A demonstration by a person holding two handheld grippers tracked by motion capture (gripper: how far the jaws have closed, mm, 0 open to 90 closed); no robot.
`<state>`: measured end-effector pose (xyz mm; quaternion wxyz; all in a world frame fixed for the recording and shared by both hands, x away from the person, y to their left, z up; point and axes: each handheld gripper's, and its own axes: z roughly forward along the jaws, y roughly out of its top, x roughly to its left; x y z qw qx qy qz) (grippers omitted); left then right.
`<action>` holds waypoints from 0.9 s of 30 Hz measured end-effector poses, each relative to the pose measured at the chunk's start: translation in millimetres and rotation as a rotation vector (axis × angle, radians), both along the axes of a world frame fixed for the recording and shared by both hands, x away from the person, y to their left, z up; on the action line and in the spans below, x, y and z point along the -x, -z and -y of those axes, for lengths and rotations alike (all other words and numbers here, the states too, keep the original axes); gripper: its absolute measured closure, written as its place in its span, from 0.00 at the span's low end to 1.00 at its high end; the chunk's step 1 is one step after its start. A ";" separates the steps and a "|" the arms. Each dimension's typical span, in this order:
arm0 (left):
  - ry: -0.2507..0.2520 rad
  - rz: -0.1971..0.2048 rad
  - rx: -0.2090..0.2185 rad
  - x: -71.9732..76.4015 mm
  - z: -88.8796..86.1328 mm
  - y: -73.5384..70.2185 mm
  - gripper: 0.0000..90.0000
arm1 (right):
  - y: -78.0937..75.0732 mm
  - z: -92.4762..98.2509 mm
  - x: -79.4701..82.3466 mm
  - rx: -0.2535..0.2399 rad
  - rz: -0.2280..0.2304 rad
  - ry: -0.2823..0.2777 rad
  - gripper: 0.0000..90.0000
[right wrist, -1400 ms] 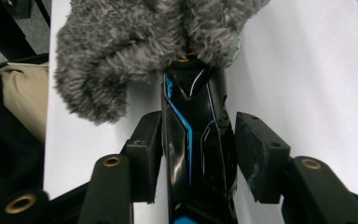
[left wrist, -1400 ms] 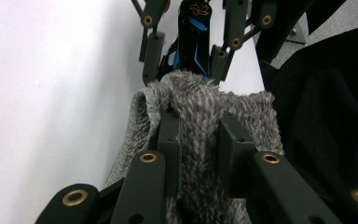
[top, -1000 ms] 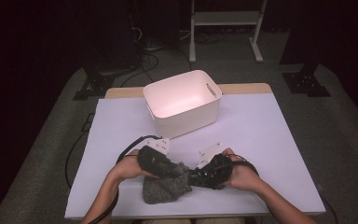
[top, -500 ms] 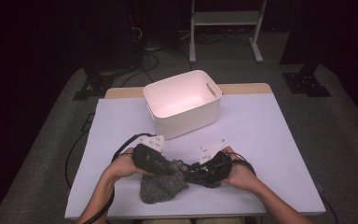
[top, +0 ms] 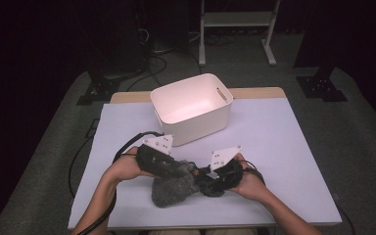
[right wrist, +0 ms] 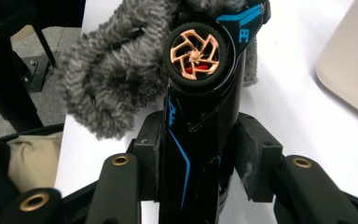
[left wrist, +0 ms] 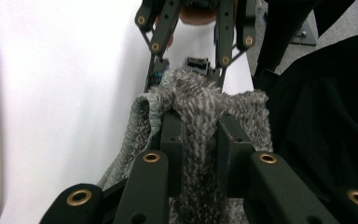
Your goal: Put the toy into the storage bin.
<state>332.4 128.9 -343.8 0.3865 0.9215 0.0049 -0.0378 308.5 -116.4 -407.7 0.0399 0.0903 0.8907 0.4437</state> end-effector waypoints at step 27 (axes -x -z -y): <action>0.014 0.023 0.014 -3.0 7.8 -14.4 0.84 | -6.9 21.2 7.6 -0.061 0.040 0.047 0.62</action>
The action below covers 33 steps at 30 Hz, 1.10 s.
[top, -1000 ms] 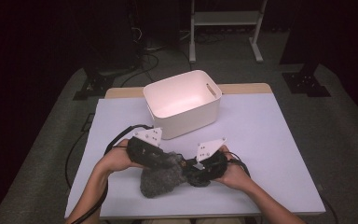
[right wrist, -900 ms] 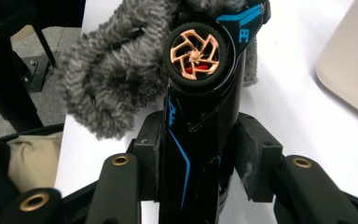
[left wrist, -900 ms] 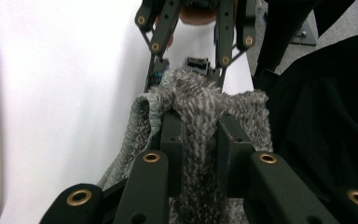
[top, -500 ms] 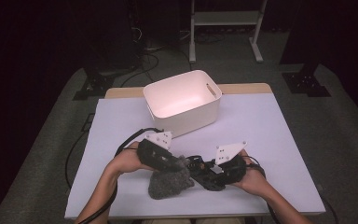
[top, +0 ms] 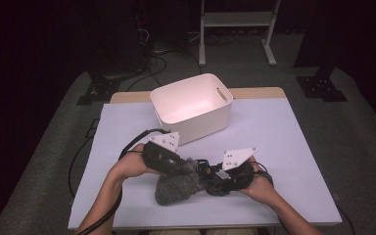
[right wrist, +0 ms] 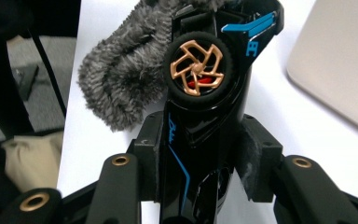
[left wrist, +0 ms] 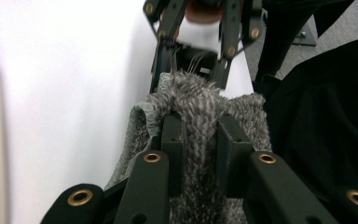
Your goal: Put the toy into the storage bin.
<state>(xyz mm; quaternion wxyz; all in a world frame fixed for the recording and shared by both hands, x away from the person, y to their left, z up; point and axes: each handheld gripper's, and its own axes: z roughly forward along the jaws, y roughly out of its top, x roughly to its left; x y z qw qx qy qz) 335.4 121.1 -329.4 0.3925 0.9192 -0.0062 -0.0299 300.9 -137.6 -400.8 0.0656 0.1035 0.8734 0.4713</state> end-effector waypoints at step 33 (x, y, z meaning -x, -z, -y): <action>0.008 -0.031 -0.016 5.0 -1.9 6.2 0.84 | -2.4 -9.1 4.4 0.044 0.012 -0.030 0.62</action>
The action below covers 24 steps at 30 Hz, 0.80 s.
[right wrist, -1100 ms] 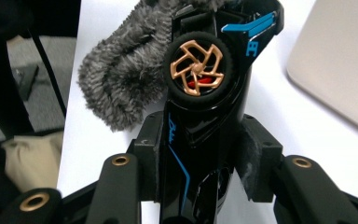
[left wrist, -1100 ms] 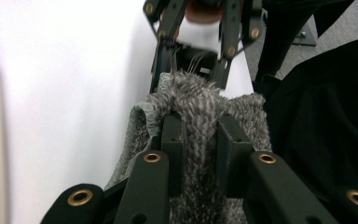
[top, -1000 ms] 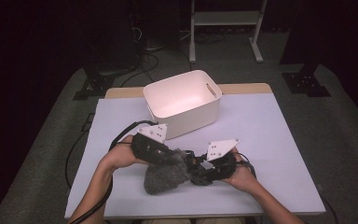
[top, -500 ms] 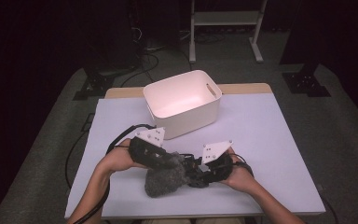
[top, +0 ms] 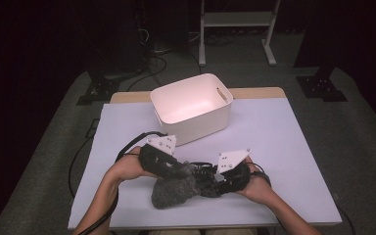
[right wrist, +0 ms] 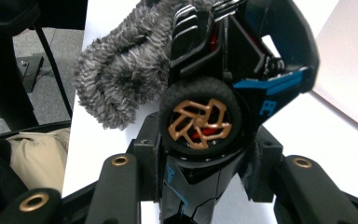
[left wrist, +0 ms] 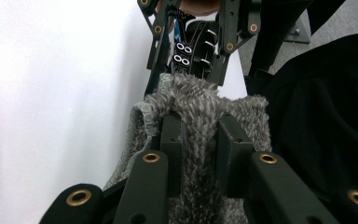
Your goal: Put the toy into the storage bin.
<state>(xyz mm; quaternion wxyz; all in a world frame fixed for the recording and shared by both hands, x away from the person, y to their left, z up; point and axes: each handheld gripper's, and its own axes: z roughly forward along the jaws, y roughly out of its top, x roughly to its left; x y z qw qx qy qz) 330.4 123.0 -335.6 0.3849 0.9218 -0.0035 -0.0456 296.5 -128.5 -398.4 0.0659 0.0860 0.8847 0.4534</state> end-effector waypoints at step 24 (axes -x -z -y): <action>0.021 0.047 0.016 6.3 -5.5 -25.7 0.83 | -0.8 -32.2 -2.6 -0.005 0.042 -0.042 0.62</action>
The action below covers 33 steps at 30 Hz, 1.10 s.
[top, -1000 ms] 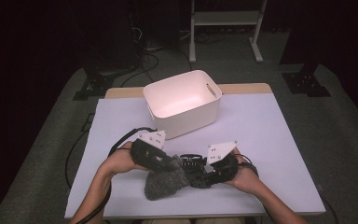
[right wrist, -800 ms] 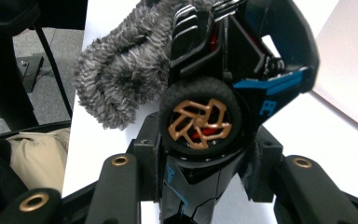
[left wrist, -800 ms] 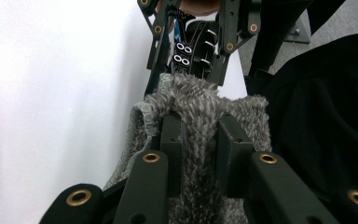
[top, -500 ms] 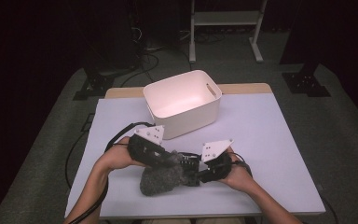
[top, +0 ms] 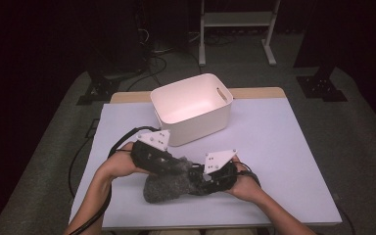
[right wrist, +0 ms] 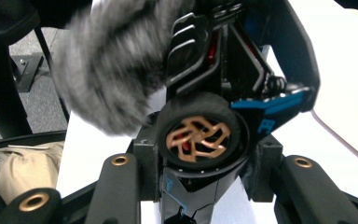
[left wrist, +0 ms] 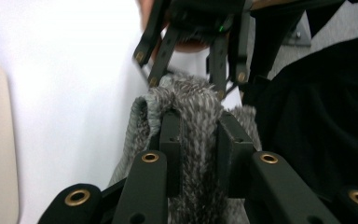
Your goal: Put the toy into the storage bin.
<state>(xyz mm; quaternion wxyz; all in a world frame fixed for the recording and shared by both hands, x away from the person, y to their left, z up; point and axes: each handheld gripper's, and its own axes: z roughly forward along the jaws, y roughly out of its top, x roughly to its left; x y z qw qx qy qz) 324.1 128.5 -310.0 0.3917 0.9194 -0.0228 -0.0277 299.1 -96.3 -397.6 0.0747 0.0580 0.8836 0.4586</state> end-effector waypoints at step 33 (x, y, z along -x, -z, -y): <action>0.066 0.025 -0.085 1.5 43.1 -12.6 0.83 | 6.4 13.2 4.9 -0.064 -0.004 0.039 0.62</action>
